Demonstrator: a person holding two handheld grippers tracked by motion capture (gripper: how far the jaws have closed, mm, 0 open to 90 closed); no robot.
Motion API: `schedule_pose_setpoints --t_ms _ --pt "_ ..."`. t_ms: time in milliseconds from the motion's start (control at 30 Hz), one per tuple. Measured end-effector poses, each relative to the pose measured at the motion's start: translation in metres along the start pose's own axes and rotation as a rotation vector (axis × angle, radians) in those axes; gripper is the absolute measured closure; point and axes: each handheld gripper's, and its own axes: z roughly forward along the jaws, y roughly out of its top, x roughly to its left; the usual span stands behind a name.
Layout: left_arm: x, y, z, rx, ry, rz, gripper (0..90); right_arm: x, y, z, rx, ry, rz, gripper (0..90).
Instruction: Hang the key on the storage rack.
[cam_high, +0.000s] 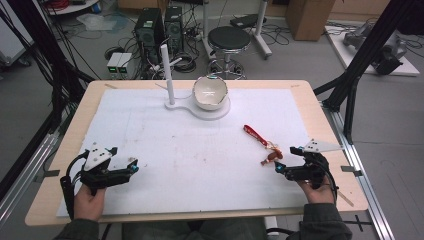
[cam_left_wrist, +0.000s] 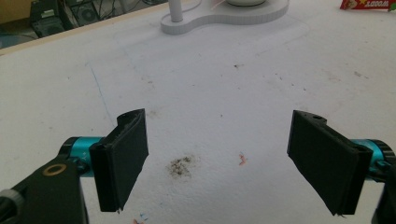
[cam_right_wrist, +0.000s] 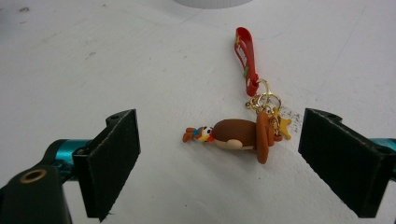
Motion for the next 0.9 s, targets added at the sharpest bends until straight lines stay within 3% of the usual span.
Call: schedule_pose_setpoints --t_ms 900 --pt "-0.0012 -0.0007 -0.0003 0.004 -0.015 0.005 20.7 0.0035 0.0005 -0.0010 -0.007 0.005 -0.002 11.9"
